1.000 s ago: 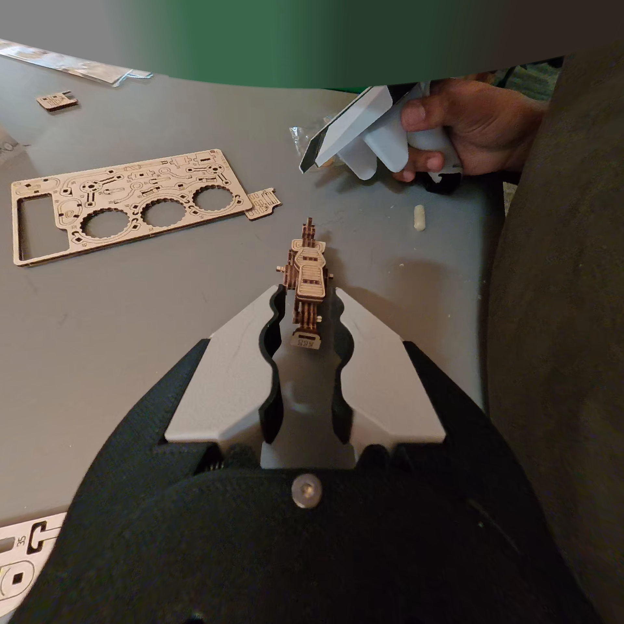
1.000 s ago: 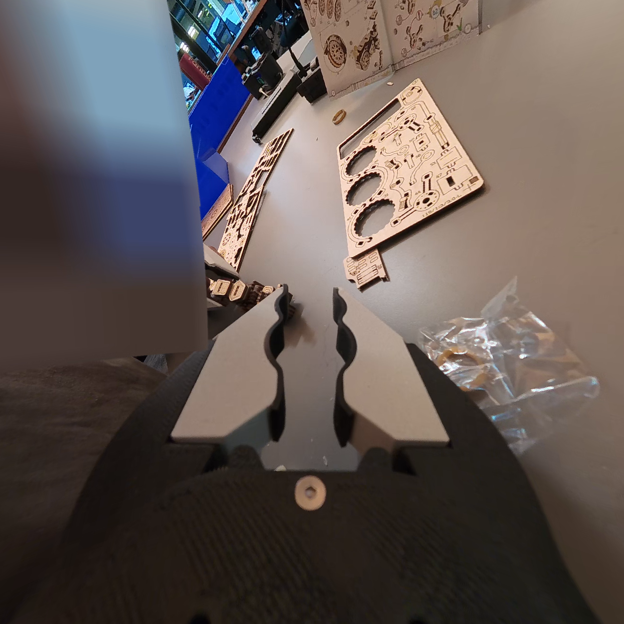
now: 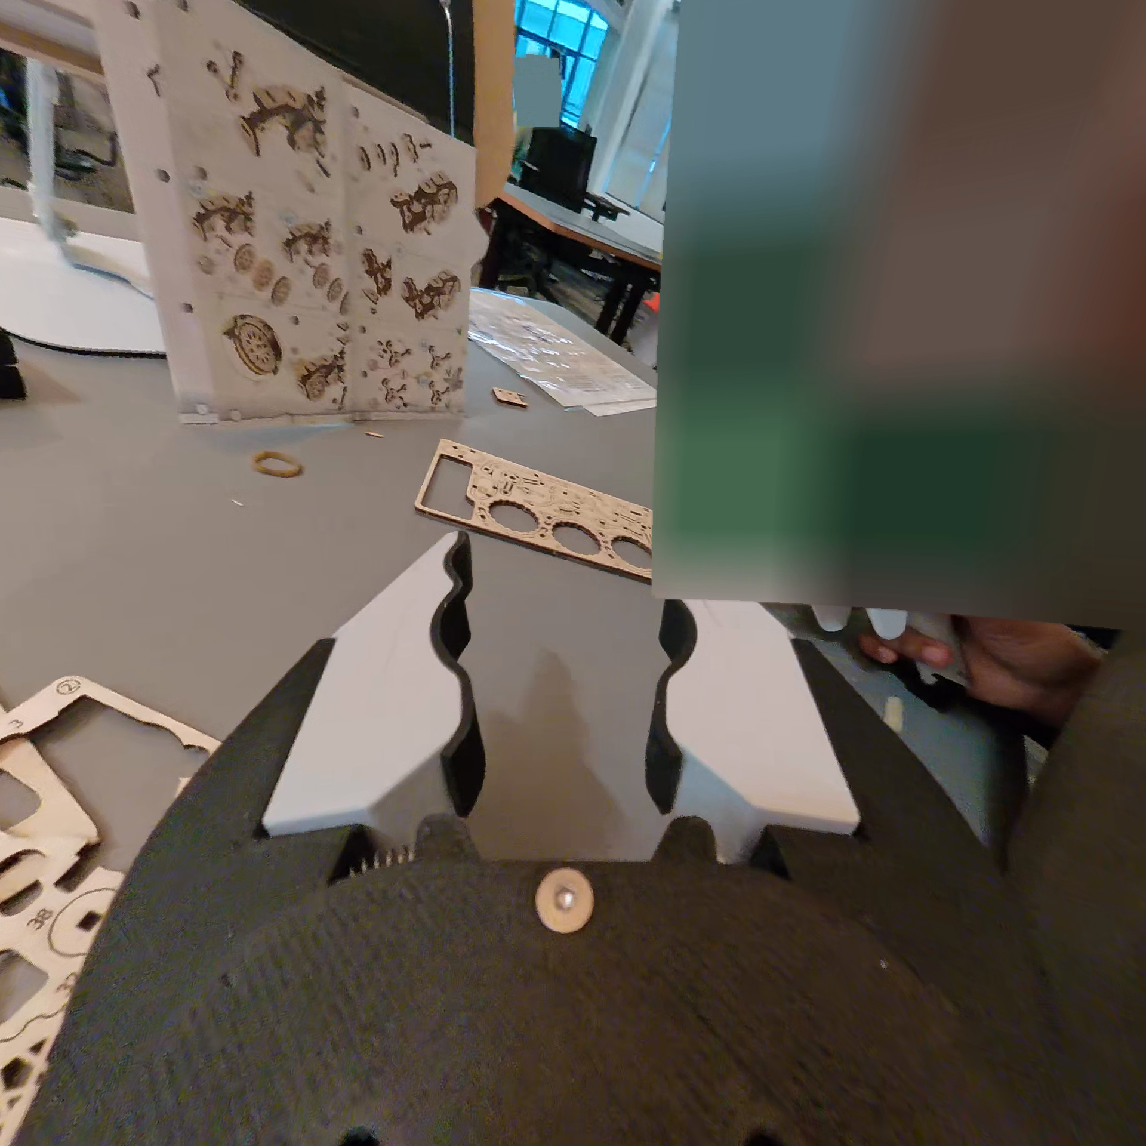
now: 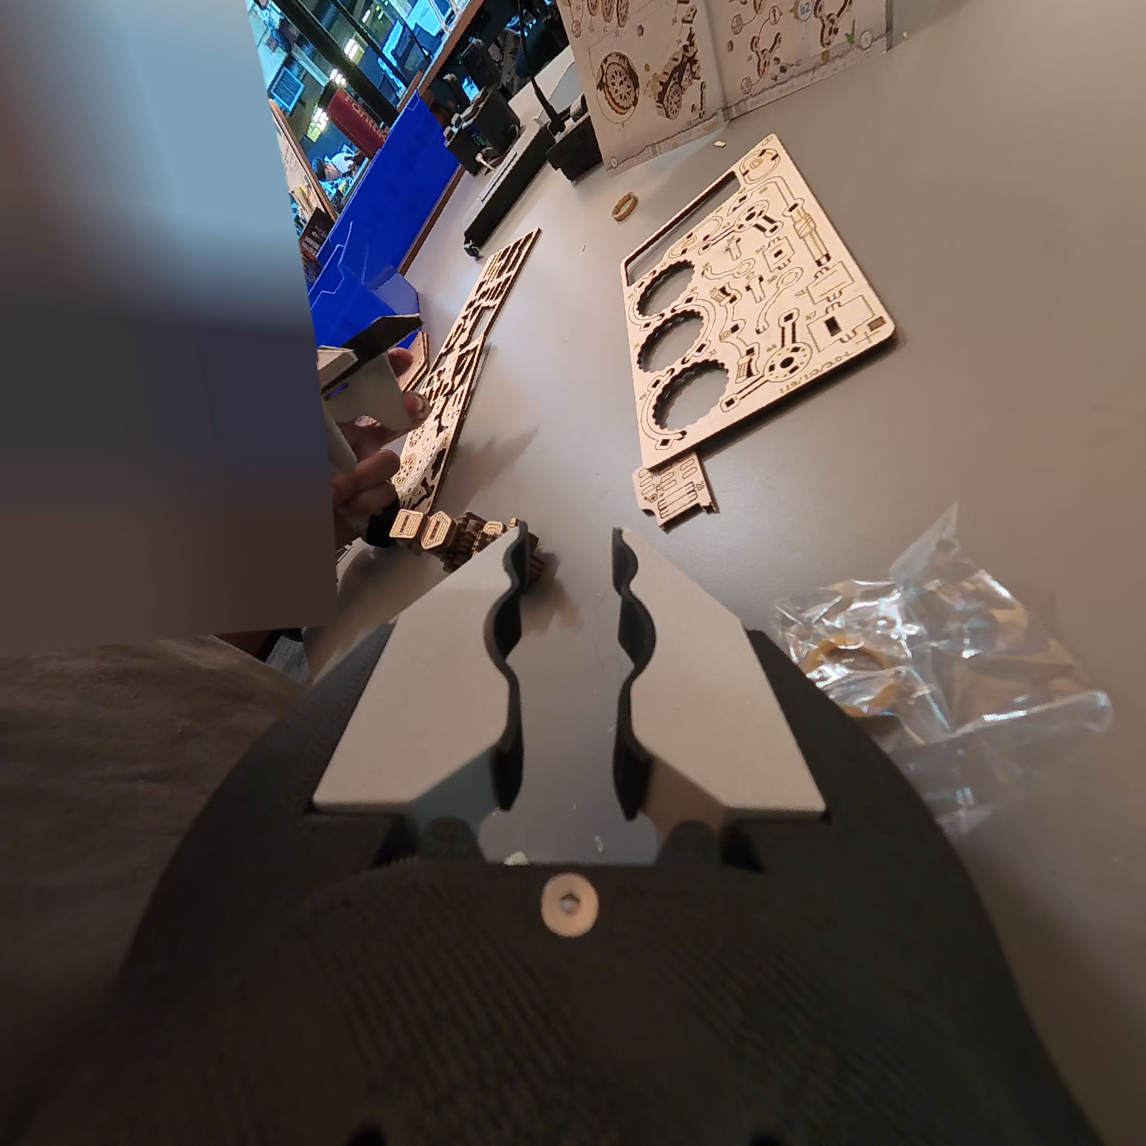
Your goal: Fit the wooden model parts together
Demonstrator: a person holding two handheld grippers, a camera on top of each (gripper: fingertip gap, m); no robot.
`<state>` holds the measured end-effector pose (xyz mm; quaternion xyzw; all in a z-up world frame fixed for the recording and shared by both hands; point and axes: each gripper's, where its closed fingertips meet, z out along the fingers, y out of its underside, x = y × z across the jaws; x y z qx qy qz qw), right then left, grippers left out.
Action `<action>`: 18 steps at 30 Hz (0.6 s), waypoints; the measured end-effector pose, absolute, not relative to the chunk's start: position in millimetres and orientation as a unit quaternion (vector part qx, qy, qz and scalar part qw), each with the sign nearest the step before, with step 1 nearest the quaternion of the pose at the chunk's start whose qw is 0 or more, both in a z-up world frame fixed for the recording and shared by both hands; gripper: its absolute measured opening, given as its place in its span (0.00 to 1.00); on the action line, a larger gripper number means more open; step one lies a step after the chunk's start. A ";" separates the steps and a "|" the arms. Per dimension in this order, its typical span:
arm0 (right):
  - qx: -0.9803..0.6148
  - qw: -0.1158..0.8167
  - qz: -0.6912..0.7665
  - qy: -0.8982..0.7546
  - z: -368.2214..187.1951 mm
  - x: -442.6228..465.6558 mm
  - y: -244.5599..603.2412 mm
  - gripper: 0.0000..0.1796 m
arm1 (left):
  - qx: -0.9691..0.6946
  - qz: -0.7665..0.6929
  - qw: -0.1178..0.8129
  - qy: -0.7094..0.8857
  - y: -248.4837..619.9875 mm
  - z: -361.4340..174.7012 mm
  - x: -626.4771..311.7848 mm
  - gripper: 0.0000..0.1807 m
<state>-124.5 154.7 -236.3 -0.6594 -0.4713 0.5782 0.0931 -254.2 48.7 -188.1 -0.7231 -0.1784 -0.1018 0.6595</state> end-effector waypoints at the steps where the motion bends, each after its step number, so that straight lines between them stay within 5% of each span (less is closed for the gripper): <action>1: -0.660 0.093 0.578 -0.472 -236.5 -124.6 154.5 0.14 | -0.724 -0.092 0.659 -0.181 48.3 -188.3 -255.5 0.32; 9: -0.660 0.092 0.576 -0.473 -237.1 -124.5 154.0 0.14 | -0.705 -0.073 0.672 -0.214 43.7 -180.8 -264.8 0.30; 18: -0.661 0.091 0.576 -0.471 -237.4 -124.6 154.3 0.14 | -0.665 -0.047 0.721 -0.189 35.0 -160.8 -261.5 0.02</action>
